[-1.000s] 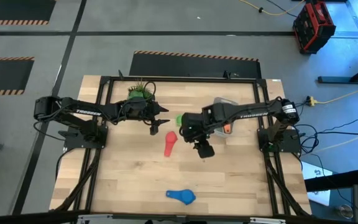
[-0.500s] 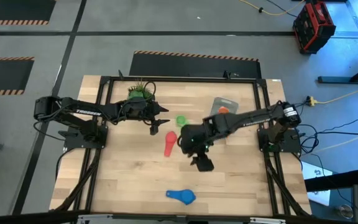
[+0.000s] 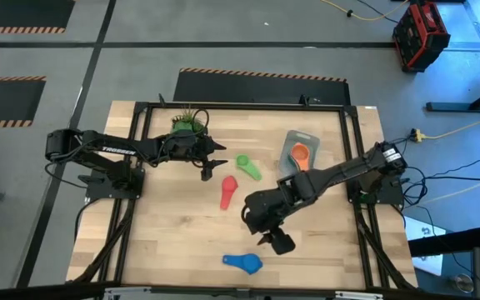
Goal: Nest measuring cups in basket
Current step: Stack the blue measuring cup on top of the orange measuring cup in the gray bin
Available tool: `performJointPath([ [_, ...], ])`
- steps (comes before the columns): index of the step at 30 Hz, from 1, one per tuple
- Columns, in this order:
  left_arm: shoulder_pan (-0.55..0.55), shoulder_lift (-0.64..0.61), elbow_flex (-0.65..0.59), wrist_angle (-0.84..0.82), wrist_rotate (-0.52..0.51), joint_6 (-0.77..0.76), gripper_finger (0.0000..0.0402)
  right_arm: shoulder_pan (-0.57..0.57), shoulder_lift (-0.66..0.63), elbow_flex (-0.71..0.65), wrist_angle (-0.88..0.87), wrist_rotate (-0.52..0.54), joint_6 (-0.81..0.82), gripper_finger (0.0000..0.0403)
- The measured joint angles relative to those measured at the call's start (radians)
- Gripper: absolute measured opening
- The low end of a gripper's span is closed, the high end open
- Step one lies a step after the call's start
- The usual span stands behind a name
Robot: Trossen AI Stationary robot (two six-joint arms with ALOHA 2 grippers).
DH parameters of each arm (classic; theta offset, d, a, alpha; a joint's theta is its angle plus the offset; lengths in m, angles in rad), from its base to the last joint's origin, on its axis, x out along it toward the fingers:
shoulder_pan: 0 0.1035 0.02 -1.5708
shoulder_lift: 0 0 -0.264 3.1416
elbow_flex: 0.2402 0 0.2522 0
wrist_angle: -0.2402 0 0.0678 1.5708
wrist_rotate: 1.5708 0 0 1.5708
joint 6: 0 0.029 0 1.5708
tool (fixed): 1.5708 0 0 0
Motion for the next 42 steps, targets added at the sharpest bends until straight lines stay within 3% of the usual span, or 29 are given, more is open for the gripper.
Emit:
performJointPath([
  [4, 0.000, 0.000, 0.000, 0.000, 0.000, 0.001, 0.0227, 0.005, 0.000, 0.000, 0.027, 0.055, 0.057, 0.0172],
  [14, 0.000, 0.000, 0.000, 0.001, 0.000, 0.003, 0.0227, 0.004, 0.000, 0.000, 0.056, 0.072, 0.090, 0.0172],
  [23, 0.000, 0.000, 0.000, 0.001, 0.000, 0.003, 0.0227, 0.003, 0.000, 0.000, 0.057, 0.313, 0.206, 0.0172],
  [42, 0.000, 0.000, 0.000, 0.002, 0.000, 0.002, 0.0227, 0.004, 0.004, 0.000, 0.054, 0.268, 0.354, 0.0173],
])
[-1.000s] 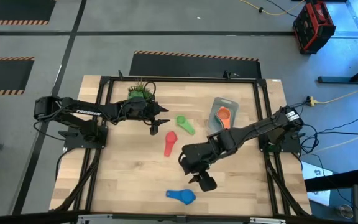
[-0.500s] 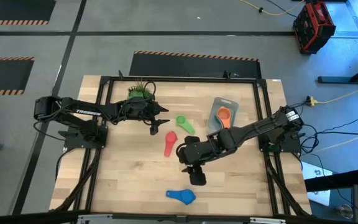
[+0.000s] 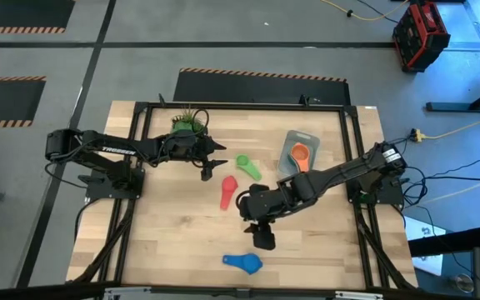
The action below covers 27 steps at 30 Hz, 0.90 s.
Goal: Nest measuring cups in basket
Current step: Stack the blue measuring cup on top of the orange measuring cup in the gray bin
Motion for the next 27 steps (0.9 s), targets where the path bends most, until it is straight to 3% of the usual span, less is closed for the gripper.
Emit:
performJointPath([
  [6, 0.000, 0.000, 0.000, 0.001, 0.000, 0.000, 0.0227, 0.000, 0.000, 0.000, 0.001, -0.035, -0.009, 0.0204],
  [16, 0.000, 0.000, 0.000, 0.006, 0.000, 0.000, 0.0227, 0.026, 0.053, 0.000, -0.016, -0.052, 0.069, 0.0343],
  [27, 0.000, 0.000, 0.000, 0.007, 0.000, 0.000, 0.0227, 0.110, 0.174, 0.000, -0.008, -0.055, 0.165, 0.0354],
])
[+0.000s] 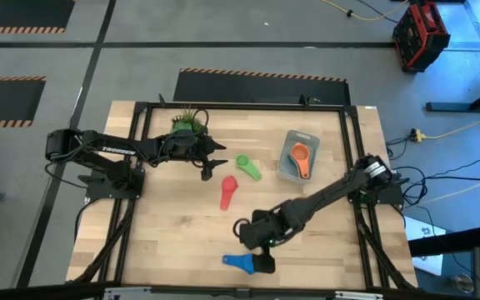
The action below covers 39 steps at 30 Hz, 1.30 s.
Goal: Nest measuring cups in basket
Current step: Stack the blue measuring cup on top of the orange measuring cup in the gray bin
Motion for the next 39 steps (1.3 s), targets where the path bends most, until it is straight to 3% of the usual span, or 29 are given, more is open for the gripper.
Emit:
performJointPath([
  [14, 0.000, 0.000, 0.000, 0.000, 0.000, 0.000, 0.0227, 0.078, 0.145, 0.000, 0.057, 0.105, -0.134, 0.0354],
  [23, 0.000, 0.000, 0.000, -0.001, 0.000, 0.000, 0.0227, 0.110, 0.172, 0.000, 0.096, 0.180, -0.186, 0.0354],
  [39, 0.000, 0.000, 0.000, -0.001, 0.000, 0.000, 0.0227, 0.127, 0.246, 0.000, 0.147, 0.212, -0.211, 0.0348],
])
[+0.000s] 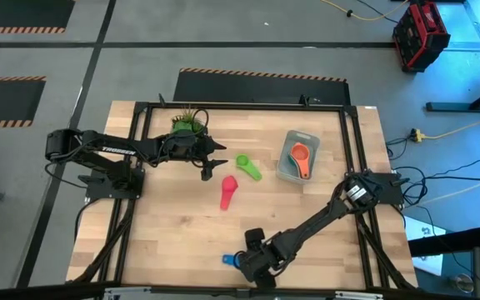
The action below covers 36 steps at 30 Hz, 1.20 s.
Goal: Nest measuring cups in basket
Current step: Stack the blue measuring cup on top of the orange measuring cup in the gray bin
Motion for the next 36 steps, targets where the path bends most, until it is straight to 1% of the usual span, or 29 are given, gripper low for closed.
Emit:
performJointPath([
  [3, 0.000, 0.000, 0.000, 0.000, 0.000, 0.000, 0.0227, 0.000, -0.003, 0.000, 0.003, 0.046, -0.004, 0.0327],
  [7, 0.000, 0.000, 0.000, 0.000, 0.000, 0.000, 0.0227, 0.000, -0.004, 0.000, -0.003, 0.049, -0.003, 0.0289],
  [8, 0.000, 0.000, 0.000, 0.000, 0.000, 0.000, 0.0227, 0.000, -0.004, 0.000, -0.003, 0.048, -0.003, 0.0287],
  [16, 0.000, 0.000, 0.000, 0.000, 0.000, 0.000, 0.0227, 0.000, -0.005, 0.000, -0.003, 0.048, 0.000, 0.0287],
  [18, 0.000, 0.000, 0.000, 0.000, 0.000, 0.000, 0.0227, 0.000, -0.008, 0.000, -0.008, 0.044, 0.000, 0.0293],
  [25, 0.000, 0.000, 0.000, -0.001, 0.000, 0.000, 0.0227, -0.008, -0.042, 0.000, -0.042, -0.033, 0.009, 0.0291],
  [30, 0.000, 0.000, 0.000, 0.013, 0.000, 0.000, 0.0227, -0.027, -0.089, 0.000, -0.136, -0.046, 0.030, 0.0291],
  [36, 0.000, 0.000, 0.000, 0.020, 0.000, 0.000, 0.0227, -0.060, -0.172, 0.000, -0.288, -0.075, 0.022, 0.0291],
])
